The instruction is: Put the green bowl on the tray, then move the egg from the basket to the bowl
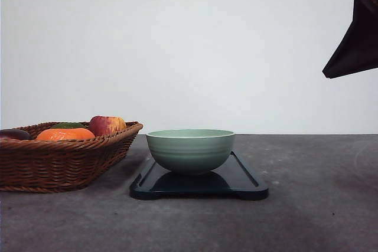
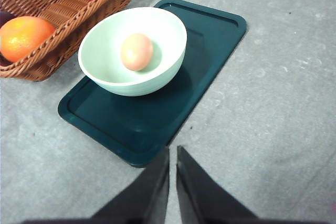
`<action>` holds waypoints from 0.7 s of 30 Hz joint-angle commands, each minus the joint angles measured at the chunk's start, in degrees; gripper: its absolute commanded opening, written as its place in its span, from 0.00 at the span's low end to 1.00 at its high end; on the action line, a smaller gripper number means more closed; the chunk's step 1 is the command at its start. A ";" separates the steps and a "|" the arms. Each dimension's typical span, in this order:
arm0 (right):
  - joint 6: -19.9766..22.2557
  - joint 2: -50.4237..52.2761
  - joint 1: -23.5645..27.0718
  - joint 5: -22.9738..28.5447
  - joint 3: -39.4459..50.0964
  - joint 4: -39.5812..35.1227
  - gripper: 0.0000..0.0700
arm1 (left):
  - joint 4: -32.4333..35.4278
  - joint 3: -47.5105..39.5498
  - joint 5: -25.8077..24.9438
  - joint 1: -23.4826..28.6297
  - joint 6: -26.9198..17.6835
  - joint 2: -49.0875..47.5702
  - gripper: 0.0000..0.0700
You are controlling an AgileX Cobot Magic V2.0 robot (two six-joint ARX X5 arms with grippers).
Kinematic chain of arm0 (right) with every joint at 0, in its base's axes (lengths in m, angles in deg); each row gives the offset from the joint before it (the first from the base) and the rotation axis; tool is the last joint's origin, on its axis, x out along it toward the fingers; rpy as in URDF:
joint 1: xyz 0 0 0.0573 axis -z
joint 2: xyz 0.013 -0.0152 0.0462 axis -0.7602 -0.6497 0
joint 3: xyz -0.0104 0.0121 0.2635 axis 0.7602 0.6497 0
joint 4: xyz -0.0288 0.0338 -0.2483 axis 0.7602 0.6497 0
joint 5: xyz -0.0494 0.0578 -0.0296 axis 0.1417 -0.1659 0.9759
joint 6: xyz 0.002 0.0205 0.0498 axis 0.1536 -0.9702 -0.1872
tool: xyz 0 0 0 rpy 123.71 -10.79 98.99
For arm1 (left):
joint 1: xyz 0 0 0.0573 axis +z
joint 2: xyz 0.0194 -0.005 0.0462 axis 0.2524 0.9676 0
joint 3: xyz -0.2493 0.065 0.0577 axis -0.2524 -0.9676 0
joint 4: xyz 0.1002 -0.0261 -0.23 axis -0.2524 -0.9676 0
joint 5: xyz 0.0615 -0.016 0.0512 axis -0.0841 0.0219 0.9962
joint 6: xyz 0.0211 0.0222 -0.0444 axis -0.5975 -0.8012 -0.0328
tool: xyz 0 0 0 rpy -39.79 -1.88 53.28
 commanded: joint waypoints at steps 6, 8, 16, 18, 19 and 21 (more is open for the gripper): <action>0.31 -0.42 -0.26 -0.15 -0.28 -0.63 0.02 | 0.01 -1.08 0.11 0.58 -0.95 -2.20 0.00; 0.31 -0.42 -0.26 -0.14 -0.28 -0.74 0.02 | 0.02 -1.08 0.10 0.58 -0.38 -2.20 0.00; 0.31 -0.42 -0.26 -0.15 -0.28 -1.03 0.02 | 0.03 -1.08 0.09 0.58 -0.16 -2.20 0.00; 0.31 -0.42 -0.26 -0.15 -0.28 -1.03 0.02 | 0.03 -1.08 0.09 0.58 -0.16 -2.20 0.00; 0.31 -0.42 -0.26 -0.15 -0.28 -1.03 0.02 | 0.03 -1.08 0.09 0.58 -0.16 -2.20 0.00; 0.31 -0.42 -0.26 -0.14 -0.28 -1.03 0.02 | 0.03 -1.08 0.09 0.58 -0.15 -2.20 0.00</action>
